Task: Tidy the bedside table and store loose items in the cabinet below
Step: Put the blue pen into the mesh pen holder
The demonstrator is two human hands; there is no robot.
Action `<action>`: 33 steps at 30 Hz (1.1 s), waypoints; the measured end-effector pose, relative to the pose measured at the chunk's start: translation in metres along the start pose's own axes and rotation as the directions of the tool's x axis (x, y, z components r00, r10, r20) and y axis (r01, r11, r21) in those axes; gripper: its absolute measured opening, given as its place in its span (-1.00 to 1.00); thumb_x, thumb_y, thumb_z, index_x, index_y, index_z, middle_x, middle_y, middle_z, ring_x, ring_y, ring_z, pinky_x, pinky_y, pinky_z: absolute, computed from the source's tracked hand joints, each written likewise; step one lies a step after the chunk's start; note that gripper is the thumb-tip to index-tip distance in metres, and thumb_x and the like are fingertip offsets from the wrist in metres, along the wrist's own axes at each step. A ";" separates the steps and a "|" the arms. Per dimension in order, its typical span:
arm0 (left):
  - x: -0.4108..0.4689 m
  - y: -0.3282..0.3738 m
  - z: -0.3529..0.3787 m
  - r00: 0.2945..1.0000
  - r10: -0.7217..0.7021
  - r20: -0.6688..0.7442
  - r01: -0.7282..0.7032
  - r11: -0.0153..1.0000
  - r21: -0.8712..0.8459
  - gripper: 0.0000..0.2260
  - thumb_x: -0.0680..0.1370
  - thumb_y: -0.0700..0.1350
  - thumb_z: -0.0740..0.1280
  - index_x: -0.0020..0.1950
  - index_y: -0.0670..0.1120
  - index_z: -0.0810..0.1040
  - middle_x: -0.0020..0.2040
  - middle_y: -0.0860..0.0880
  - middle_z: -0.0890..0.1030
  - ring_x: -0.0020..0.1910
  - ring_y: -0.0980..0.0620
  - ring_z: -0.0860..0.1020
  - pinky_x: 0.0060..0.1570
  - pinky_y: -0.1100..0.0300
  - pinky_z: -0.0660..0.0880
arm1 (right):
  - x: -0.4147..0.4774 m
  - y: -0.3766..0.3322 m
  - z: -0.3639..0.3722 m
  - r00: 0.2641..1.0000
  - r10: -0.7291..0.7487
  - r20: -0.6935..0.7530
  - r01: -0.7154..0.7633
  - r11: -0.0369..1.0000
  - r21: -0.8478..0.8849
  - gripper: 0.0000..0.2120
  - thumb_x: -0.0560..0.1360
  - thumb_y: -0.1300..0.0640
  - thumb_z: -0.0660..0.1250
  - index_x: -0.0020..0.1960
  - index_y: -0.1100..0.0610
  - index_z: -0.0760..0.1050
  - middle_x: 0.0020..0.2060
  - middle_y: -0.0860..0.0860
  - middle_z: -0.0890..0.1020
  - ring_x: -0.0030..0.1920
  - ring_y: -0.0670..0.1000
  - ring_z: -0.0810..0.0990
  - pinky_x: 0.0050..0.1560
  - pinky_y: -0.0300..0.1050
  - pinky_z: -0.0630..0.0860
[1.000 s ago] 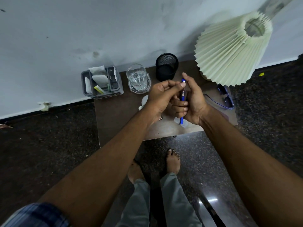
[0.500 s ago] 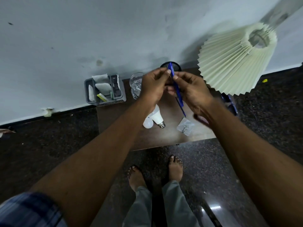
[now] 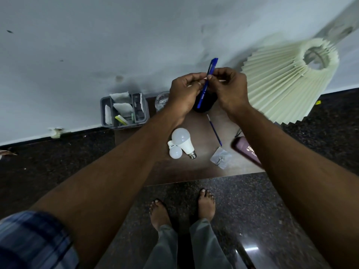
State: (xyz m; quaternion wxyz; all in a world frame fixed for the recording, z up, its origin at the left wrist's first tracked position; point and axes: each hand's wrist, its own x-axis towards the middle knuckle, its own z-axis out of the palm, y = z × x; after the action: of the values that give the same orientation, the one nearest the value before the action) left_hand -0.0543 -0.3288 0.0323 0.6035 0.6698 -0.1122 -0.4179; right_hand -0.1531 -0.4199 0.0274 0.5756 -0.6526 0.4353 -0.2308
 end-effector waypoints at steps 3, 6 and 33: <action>0.008 0.003 0.004 1.000 -0.001 -0.004 0.001 1.000 0.005 -0.76 0.57 -0.32 0.30 0.19 -0.20 0.66 0.09 -0.15 0.71 0.13 -0.07 0.68 0.24 0.02 0.58 | 0.010 -0.003 0.003 0.995 -0.039 -0.091 0.036 0.999 -0.041 -0.83 0.53 0.21 0.44 0.10 0.23 0.65 -0.11 0.07 0.72 -0.14 -0.03 0.73 -0.11 -0.10 0.69; 0.015 0.003 0.006 1.000 -0.027 -0.013 0.028 1.000 0.009 -0.77 0.56 -0.30 0.32 0.17 -0.17 0.67 0.09 -0.14 0.72 0.14 -0.07 0.67 0.24 0.00 0.57 | 0.018 0.000 0.005 0.988 -0.072 -0.134 0.055 0.990 -0.133 -0.84 0.52 0.18 0.45 0.08 0.17 0.66 -0.10 0.00 0.72 -0.12 -0.07 0.72 -0.09 -0.10 0.70; -0.031 -0.007 0.012 0.978 -0.164 -0.126 0.147 0.980 -0.132 -0.83 0.58 -0.35 0.28 0.03 -0.15 0.63 -0.14 -0.12 0.68 -0.17 0.00 0.63 -0.18 0.25 0.61 | -0.015 0.016 0.008 0.989 -0.088 -0.122 0.039 0.933 -0.358 -0.90 0.47 0.07 0.48 -0.06 0.07 0.69 -0.28 -0.11 0.68 -0.31 -0.22 0.63 -0.24 -0.38 0.53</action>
State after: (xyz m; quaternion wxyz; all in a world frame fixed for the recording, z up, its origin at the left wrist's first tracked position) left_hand -0.0842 -0.3150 0.0402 0.6149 0.6655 0.0076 -0.4231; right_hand -0.1591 -0.4019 0.0132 0.4098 -0.7422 0.4866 -0.2107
